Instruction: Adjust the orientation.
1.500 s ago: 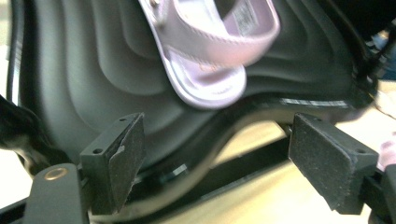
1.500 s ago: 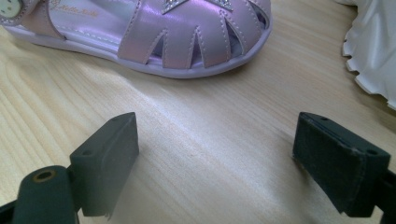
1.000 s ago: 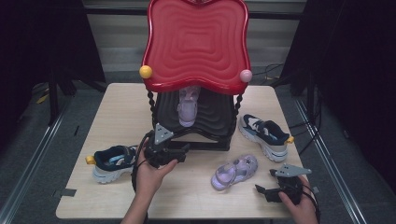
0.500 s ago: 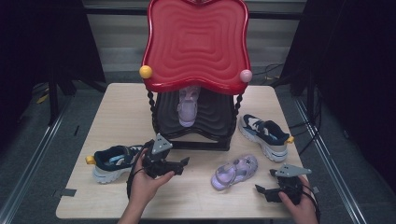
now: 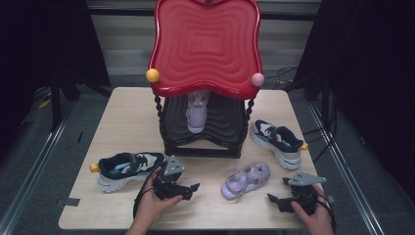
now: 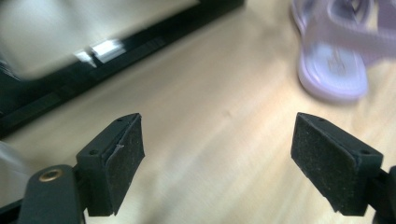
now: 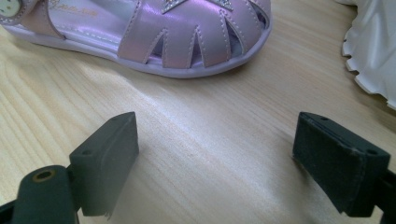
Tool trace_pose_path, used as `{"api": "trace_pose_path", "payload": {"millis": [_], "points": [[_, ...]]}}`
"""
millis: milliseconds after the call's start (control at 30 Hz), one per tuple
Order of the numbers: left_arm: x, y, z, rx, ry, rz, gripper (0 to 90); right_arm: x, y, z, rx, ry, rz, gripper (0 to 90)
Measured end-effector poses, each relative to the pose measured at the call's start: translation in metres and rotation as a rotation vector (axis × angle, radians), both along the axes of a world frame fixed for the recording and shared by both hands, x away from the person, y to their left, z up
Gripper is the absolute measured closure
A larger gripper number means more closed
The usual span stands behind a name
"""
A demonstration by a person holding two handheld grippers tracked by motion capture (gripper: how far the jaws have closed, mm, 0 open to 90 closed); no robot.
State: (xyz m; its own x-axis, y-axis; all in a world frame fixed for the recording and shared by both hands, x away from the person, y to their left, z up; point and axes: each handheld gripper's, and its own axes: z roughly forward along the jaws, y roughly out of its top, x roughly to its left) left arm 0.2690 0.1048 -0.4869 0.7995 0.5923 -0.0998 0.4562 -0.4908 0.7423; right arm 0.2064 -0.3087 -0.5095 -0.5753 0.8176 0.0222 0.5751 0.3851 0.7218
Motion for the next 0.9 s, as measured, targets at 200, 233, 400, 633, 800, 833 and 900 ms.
{"api": "trace_pose_path", "payload": {"millis": [200, 233, 400, 633, 800, 833, 900], "points": [[-0.002, 0.002, -0.008, 0.005, 0.014, 0.004, 17.2, 0.000, 0.000, 0.000, 0.000, -0.001, -0.001, 13.9], [-0.002, 0.003, -0.008, 0.007, 0.014, 0.001, 17.2, 0.000, 0.001, 0.000, 0.000, -0.001, -0.008, 14.6], [-0.004, 0.004, -0.015, 0.010, 0.014, -0.008, 17.2, 0.000, 0.001, 0.001, 0.020, 0.002, -0.018, 16.9], [-0.004, 0.003, -0.019, 0.045, -0.016, -0.019, 17.0, 0.006, 0.004, 0.006, 0.032, 0.000, -0.008, 34.4], [-0.005, 0.003, -0.020, 0.043, -0.020, -0.041, 17.1, 0.009, 0.007, 0.007, 0.026, -0.007, -0.001, 46.0], [-0.007, 0.002, -0.020, 0.049, -0.027, -0.048, 16.9, 0.010, 0.008, 0.008, 0.025, -0.015, -0.002, 53.0], [-0.007, 0.001, -0.020, 0.050, -0.031, -0.055, 16.9, 0.011, 0.010, 0.007, 0.025, -0.011, 0.009, 57.4]]}}
